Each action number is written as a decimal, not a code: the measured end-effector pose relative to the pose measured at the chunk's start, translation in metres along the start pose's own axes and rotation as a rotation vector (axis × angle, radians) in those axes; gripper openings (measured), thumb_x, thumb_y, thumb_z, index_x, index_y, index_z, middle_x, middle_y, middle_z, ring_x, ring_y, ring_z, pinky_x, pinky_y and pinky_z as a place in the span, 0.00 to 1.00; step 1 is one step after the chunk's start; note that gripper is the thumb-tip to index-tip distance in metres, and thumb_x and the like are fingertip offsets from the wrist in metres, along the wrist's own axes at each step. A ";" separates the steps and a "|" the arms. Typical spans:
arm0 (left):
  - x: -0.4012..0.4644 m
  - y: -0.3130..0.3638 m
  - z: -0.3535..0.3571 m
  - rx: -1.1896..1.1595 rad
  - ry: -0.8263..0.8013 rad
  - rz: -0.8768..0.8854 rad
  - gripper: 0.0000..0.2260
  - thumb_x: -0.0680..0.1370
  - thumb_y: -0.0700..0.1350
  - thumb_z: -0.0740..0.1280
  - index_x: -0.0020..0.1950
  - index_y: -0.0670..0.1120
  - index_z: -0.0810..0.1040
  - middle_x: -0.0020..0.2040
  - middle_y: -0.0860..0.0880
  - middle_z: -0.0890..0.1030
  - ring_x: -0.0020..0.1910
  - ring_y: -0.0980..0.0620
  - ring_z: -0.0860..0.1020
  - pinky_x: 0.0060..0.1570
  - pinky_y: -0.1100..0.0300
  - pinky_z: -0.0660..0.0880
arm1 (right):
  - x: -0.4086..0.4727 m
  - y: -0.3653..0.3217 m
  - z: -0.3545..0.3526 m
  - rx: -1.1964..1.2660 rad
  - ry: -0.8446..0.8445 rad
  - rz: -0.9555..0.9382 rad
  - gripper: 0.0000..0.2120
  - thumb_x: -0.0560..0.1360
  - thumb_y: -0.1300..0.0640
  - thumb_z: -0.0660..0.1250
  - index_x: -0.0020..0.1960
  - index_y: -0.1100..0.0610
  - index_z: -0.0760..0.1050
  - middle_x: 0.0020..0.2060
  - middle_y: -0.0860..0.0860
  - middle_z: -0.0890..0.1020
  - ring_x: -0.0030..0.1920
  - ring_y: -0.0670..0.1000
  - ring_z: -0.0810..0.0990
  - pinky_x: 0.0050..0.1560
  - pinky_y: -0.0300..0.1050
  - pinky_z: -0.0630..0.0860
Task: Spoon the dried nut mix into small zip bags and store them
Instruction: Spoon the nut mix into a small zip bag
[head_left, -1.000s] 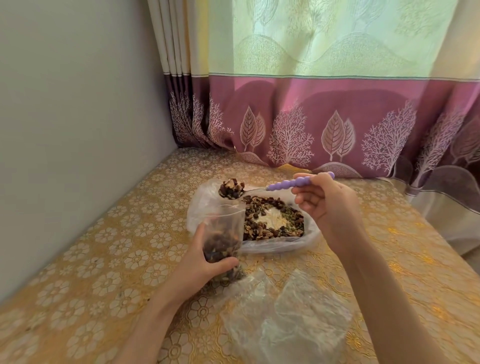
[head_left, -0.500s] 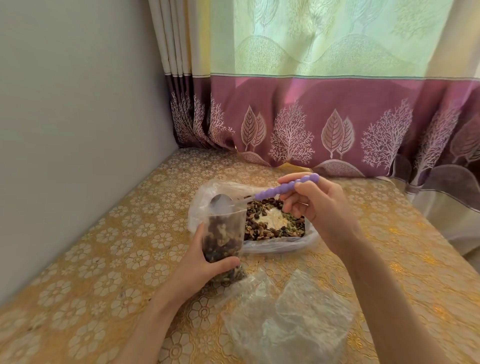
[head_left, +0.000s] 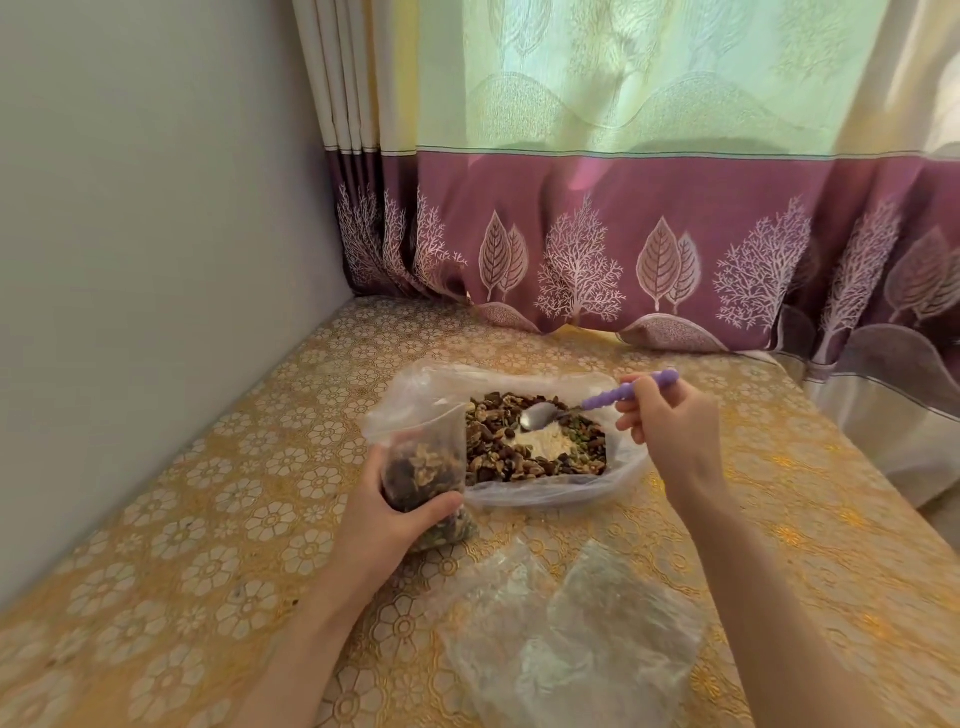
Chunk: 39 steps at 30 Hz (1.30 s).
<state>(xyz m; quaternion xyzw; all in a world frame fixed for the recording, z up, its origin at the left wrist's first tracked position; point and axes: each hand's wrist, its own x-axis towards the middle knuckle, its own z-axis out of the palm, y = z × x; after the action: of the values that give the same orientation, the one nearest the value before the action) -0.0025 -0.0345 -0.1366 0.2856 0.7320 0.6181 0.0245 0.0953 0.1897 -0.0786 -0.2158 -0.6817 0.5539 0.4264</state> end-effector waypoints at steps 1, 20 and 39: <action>0.001 -0.001 0.000 0.004 0.004 0.001 0.26 0.62 0.48 0.77 0.55 0.62 0.71 0.44 0.72 0.77 0.43 0.72 0.76 0.36 0.77 0.72 | 0.001 0.003 -0.001 -0.069 0.014 -0.026 0.12 0.76 0.64 0.60 0.36 0.57 0.77 0.26 0.45 0.82 0.26 0.44 0.74 0.27 0.33 0.70; 0.003 -0.007 0.000 -0.023 -0.018 -0.049 0.30 0.58 0.58 0.74 0.57 0.63 0.70 0.51 0.58 0.77 0.45 0.70 0.76 0.38 0.72 0.75 | 0.005 0.025 0.000 0.099 -0.229 0.324 0.10 0.74 0.65 0.56 0.37 0.63 0.73 0.35 0.62 0.84 0.25 0.47 0.68 0.23 0.36 0.64; 0.003 -0.006 -0.002 0.014 -0.059 -0.040 0.27 0.60 0.62 0.71 0.58 0.64 0.69 0.53 0.61 0.75 0.47 0.72 0.74 0.39 0.73 0.74 | 0.014 0.015 -0.009 0.359 0.006 0.316 0.11 0.75 0.65 0.57 0.37 0.64 0.75 0.25 0.52 0.80 0.25 0.46 0.72 0.25 0.34 0.68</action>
<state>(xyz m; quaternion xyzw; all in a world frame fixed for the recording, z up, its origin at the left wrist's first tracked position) -0.0085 -0.0353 -0.1403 0.2893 0.7409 0.6035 0.0565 0.0929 0.2099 -0.0876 -0.2425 -0.5287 0.7254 0.3680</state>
